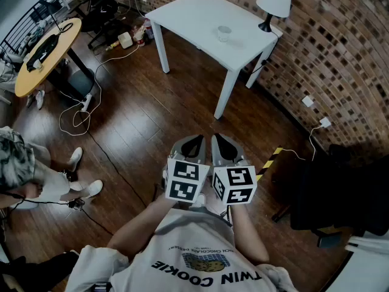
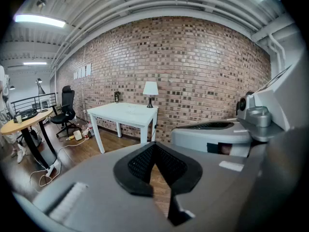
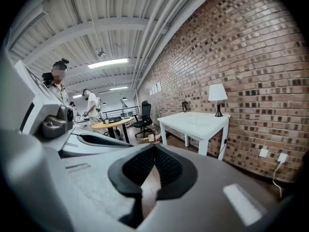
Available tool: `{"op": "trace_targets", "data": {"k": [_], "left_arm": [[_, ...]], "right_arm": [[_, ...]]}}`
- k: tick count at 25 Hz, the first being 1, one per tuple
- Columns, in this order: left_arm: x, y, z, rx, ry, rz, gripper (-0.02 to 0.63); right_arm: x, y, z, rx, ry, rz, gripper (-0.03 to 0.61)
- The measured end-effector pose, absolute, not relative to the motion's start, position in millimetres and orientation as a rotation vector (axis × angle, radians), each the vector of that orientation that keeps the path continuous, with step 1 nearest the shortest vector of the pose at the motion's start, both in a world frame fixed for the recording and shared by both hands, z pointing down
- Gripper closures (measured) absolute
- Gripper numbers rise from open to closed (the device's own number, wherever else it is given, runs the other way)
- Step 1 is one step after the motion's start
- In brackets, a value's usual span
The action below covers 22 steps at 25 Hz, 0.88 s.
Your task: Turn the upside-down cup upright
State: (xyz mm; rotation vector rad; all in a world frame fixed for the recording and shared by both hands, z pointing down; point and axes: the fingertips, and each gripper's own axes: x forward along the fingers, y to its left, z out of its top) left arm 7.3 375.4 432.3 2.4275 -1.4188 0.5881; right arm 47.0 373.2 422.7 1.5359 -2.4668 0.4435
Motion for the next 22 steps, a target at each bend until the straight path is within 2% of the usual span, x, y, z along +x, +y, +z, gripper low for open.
{"op": "trace_targets", "data": {"k": [11, 22], "left_arm": [[23, 316, 442, 2.420, -1.413, 0.587, 0.609], [7, 179, 449, 2.427, -1.353, 0.539, 0.609]], "right_arm": [[62, 316, 435, 1.520, -2.453, 0.460, 0.575], [47, 185, 442, 1.542, -2.387, 0.440, 0.575]]}}
